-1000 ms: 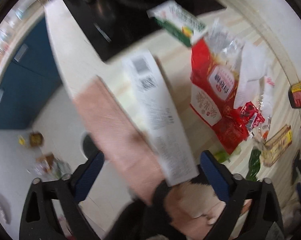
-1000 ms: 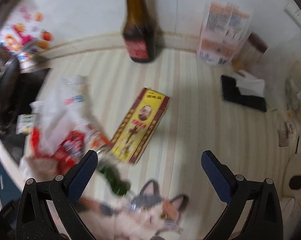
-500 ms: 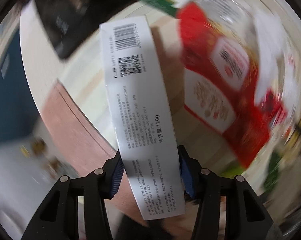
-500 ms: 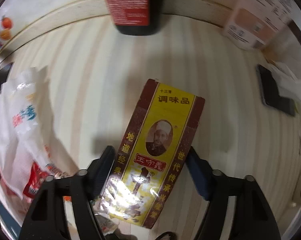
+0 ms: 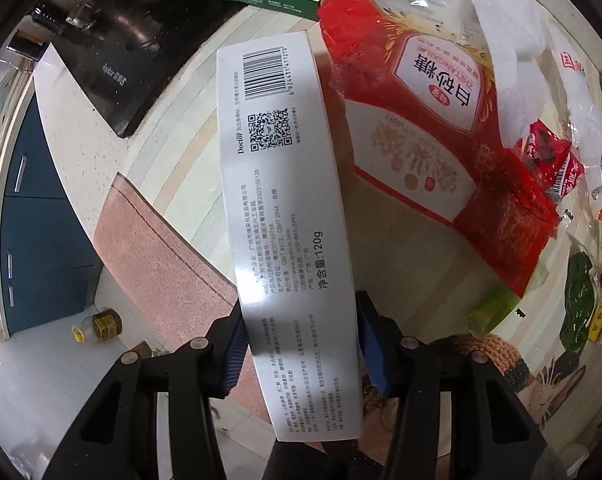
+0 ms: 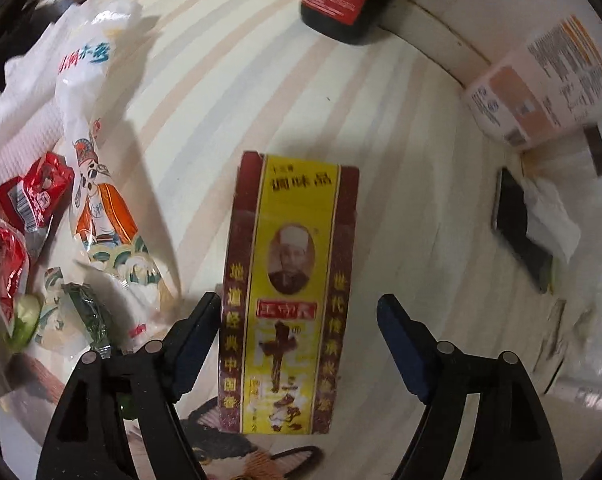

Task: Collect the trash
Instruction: 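Grasp the white barcode box with left tool while right tool grasps yellow spice box, then carry both boxes down to the white bin and open both tools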

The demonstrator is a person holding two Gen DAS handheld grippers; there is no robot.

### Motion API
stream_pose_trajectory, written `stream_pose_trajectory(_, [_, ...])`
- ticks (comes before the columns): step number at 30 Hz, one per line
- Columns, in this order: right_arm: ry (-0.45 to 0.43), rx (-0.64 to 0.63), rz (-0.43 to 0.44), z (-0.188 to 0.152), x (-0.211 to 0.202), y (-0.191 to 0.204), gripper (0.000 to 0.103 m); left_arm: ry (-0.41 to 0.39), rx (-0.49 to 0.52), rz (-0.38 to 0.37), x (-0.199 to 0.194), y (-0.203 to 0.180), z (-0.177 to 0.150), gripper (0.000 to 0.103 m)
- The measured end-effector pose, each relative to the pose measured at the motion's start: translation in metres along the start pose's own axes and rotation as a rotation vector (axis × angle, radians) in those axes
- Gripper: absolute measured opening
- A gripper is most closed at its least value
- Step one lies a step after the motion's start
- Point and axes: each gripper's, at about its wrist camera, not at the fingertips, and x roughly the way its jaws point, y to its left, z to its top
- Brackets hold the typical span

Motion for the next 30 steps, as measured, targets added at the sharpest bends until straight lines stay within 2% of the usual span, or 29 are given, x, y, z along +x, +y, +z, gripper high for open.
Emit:
stream_pose_trajectory(1, [0.006, 0.023, 0.019, -0.003, 0.002, -0.004, 0.081, -0.001, 0.002, 0.001, -0.003, 0.003, 0.019, 0.045])
stream_pose_trajectory(2, [0.009, 0.038, 0.034, -0.009, 0.005, -0.009, 0.078, -0.008, 0.004, 0.006, -0.006, 0.004, 0.019, 0.044])
stream_pose_trajectory(3, [0.016, 0.056, 0.071, -0.005, 0.008, -0.024, 0.067, -0.016, 0.000, 0.008, -0.010, 0.005, 0.018, 0.044])
stream_pose_trajectory(4, [0.023, 0.067, 0.113, -0.005, 0.010, -0.031, 0.059, -0.030, -0.006, 0.008, -0.015, 0.005, 0.015, 0.044])
stream_pose_trajectory(5, [0.028, 0.069, 0.139, -0.006, 0.010, -0.034, 0.060, -0.045, -0.010, 0.009, -0.018, 0.005, 0.011, 0.044])
stream_pose_trajectory(6, [0.028, 0.063, 0.119, -0.008, 0.009, -0.037, 0.060, -0.063, -0.013, 0.013, -0.025, 0.007, 0.006, 0.044])
stream_pose_trajectory(9, [-0.021, 0.069, 0.139, -0.015, -0.003, -0.043, 0.060, -0.115, -0.030, 0.011, -0.046, 0.017, -0.002, 0.044])
stream_pose_trajectory(16, [-0.151, 0.047, 0.216, -0.031, -0.069, -0.047, 0.060, -0.255, -0.112, 0.009, -0.107, 0.060, -0.039, 0.044])
stream_pose_trajectory(19, [-0.216, 0.000, 0.266, -0.027, -0.119, -0.010, 0.060, -0.291, -0.177, -0.021, -0.120, 0.090, -0.060, 0.044])
stream_pose_trajectory(21, [-0.254, -0.044, 0.307, -0.029, -0.138, 0.009, 0.060, -0.311, -0.214, -0.029, -0.128, 0.115, -0.074, 0.044])
stream_pose_trajectory(24, [-0.282, -0.114, 0.385, -0.032, -0.170, 0.063, 0.060, -0.325, -0.278, -0.043, -0.126, 0.148, -0.093, 0.044])
stream_pose_trajectory(27, [-0.285, -0.207, 0.443, -0.056, -0.201, 0.122, 0.060, -0.326, -0.350, -0.040, -0.118, 0.193, -0.120, 0.044])
stream_pose_trajectory(30, [-0.261, -0.335, 0.482, -0.089, -0.208, 0.186, 0.060, -0.309, -0.437, -0.031, -0.101, 0.235, -0.150, 0.044])
